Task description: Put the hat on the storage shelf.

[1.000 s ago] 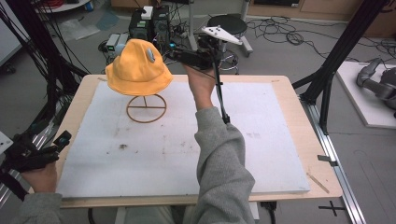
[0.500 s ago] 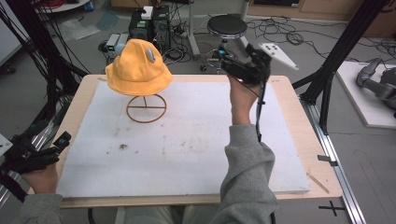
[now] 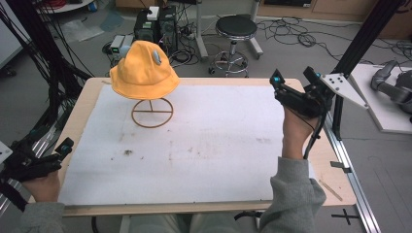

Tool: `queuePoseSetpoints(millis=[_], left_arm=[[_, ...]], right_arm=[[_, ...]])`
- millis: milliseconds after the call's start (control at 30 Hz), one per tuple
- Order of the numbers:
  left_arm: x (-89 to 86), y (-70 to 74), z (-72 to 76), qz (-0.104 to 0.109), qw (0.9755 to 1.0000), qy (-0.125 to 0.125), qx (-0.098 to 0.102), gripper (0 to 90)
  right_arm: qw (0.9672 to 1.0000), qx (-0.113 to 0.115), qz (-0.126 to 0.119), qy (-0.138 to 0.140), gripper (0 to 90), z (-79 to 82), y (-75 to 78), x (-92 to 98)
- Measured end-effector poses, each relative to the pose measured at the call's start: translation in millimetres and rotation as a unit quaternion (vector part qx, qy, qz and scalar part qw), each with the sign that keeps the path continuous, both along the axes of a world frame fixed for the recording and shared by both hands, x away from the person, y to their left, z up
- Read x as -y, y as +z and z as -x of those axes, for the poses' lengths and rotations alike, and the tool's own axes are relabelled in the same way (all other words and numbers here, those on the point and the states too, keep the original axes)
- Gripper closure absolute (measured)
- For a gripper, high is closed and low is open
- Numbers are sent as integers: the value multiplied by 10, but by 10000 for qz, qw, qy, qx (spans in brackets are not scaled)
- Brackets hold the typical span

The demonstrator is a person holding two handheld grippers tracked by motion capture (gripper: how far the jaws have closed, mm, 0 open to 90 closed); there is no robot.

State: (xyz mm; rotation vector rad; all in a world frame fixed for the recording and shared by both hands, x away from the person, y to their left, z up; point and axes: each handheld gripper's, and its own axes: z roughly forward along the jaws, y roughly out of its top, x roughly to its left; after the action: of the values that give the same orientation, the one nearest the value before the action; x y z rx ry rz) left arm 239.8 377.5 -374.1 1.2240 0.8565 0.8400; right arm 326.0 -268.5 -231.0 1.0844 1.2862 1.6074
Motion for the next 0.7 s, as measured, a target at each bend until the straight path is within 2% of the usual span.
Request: queuePoseSetpoints(millis=[100, 300, 400, 600, 700], left_arm=[[0, -1, 2, -4, 10000, 13, -6, 17], [12, -8, -4, -30, 10000, 8, -38, 17], [20, -10, -9, -65, 10000, 10, -52, 17], [21, -9, 3, -114, 9998, 160, -38, 17], [14, -9, 7, -120, 9997, 197, -47, 17]], right_arm=[[9998, 0, 131, -165, 10, 118, -111, 112], [9992, -56, 6, -392, 10, 288, -336, 358], [9987, -236, 14, -457, 10, 323, -490, 449], [9978, -418, -89, -499, 10, 324, -651, 557], [9973, -527, -98, -508, 10, 313, -681, 612]])
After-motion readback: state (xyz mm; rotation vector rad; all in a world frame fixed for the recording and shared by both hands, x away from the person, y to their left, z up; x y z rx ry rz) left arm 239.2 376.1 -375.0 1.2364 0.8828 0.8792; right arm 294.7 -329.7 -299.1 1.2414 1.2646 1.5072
